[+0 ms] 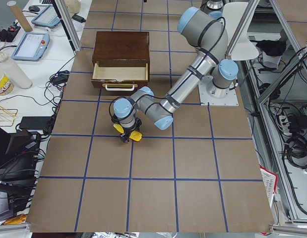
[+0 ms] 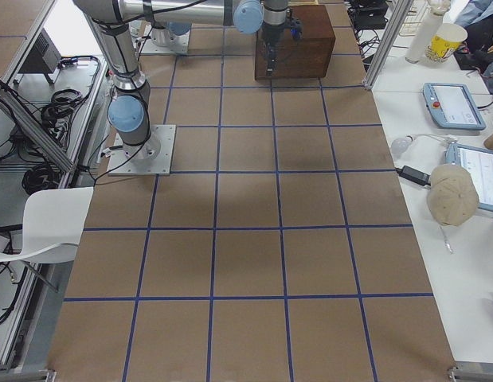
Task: Open drawer and put corn inside
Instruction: 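Lower the left gripper over the yellow corn cob and close on it, then lift the corn cob with the left gripper off the table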
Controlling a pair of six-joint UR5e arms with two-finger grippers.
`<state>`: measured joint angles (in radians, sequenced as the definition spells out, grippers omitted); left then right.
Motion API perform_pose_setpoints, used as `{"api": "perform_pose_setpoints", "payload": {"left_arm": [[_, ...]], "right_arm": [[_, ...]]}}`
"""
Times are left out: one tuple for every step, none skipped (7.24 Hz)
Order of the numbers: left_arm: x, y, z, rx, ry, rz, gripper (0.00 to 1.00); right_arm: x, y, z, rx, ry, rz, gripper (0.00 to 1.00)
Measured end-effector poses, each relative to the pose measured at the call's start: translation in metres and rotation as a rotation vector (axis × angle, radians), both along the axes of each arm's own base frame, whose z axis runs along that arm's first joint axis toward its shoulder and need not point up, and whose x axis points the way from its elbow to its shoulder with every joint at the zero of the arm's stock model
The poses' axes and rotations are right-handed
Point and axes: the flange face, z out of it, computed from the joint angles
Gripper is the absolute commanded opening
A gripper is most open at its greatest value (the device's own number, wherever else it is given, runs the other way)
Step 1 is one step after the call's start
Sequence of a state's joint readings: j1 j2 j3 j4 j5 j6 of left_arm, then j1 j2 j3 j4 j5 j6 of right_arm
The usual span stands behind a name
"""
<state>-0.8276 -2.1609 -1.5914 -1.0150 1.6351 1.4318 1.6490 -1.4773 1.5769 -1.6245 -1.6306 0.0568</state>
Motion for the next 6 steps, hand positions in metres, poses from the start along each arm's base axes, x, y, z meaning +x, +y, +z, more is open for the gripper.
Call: {"api": "perform_pose_setpoints", "payload": {"left_arm": [[0.001,0.0,0.0,0.0,0.0,0.0,0.22],[0.002,-0.001,0.001,-0.002,-0.002,0.003,0.05],[0.002,-0.002,0.002,-0.006,0.001,0.012,0.0],[0.001,-0.003,0.005,-0.012,0.001,0.018,0.0],[-0.001,-0.006,0.014,-0.029,-0.004,0.023,0.0],[-0.003,-0.01,0.028,-0.054,-0.013,0.041,0.0]], "right_arm": [[0.0,0.0,0.0,0.0,0.0,0.0,1.0],[0.0,0.0,0.0,0.0,0.0,0.0,1.0],[0.0,0.0,0.0,-0.001,0.0,0.0,1.0],[0.0,0.0,0.0,-0.001,0.0,0.0,1.0],[0.0,0.0,0.0,-0.001,0.0,0.0,1.0],[0.0,0.0,0.0,-0.001,0.0,0.0,1.0]]}}
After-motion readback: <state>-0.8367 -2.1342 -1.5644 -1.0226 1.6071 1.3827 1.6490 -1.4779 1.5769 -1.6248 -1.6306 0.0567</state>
